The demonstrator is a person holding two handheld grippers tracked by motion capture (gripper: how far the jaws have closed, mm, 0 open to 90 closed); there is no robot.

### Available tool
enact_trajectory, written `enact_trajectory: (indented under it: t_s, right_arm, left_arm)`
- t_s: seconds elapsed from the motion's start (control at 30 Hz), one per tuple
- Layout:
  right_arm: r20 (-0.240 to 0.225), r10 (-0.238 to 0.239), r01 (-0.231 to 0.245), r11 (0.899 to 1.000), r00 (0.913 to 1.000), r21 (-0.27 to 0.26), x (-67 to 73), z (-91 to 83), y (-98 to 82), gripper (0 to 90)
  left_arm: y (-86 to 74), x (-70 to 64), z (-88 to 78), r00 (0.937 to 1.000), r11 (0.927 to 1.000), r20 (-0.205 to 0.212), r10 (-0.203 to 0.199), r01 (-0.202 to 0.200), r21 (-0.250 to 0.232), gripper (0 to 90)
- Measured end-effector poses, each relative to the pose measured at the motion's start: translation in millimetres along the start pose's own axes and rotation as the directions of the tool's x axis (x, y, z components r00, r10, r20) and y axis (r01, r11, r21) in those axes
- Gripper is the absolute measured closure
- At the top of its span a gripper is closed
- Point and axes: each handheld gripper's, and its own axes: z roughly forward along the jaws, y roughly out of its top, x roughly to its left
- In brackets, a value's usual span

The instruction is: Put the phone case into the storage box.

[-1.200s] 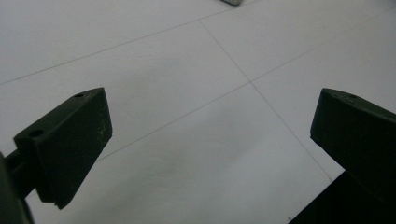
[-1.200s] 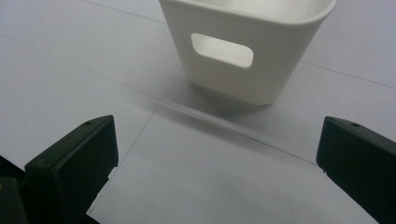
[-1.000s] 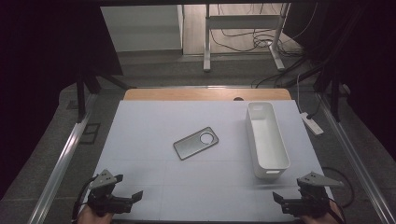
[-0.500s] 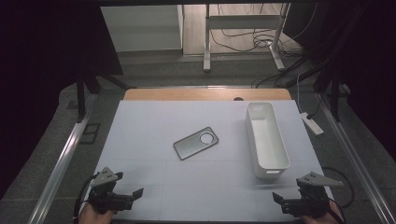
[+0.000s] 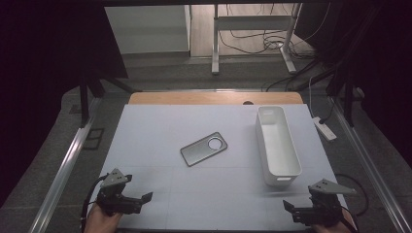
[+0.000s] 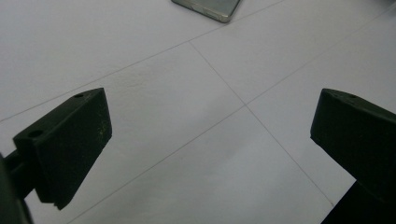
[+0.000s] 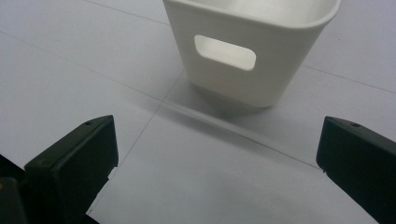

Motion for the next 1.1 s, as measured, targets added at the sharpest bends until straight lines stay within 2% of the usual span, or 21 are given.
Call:
enact_trajectory:
  t_s: [0.23, 0.9, 1.1]
  right_arm:
    - [-0.003, 0.001, -0.001, 1.000, 1.0000, 0.001, -0.2, 0.3, 0.0, 0.0]
    - [-0.001, 0.004, -0.004, 1.000, 1.0000, 0.005, -0.5, 0.3, 0.0, 0.0]
    - [0.000, 0.003, -0.003, 1.000, 1.0000, 0.006, -0.3, 0.5, 0.1, 0.0]
  left_arm:
    - [8.7, 0.7, 6.7, 0.9996, 0.9994, 0.006, 0.026, -0.026, 0.022, 0.0]
    - [32.8, 6.3, 22.9, 0.9994, 0.9994, 0.025, 0.022, -0.023, 0.024, 0.0]
    - [42.4, 5.7, 28.6, 0.9991, 0.9984, 0.019, 0.038, -0.039, 0.040, 0.0]
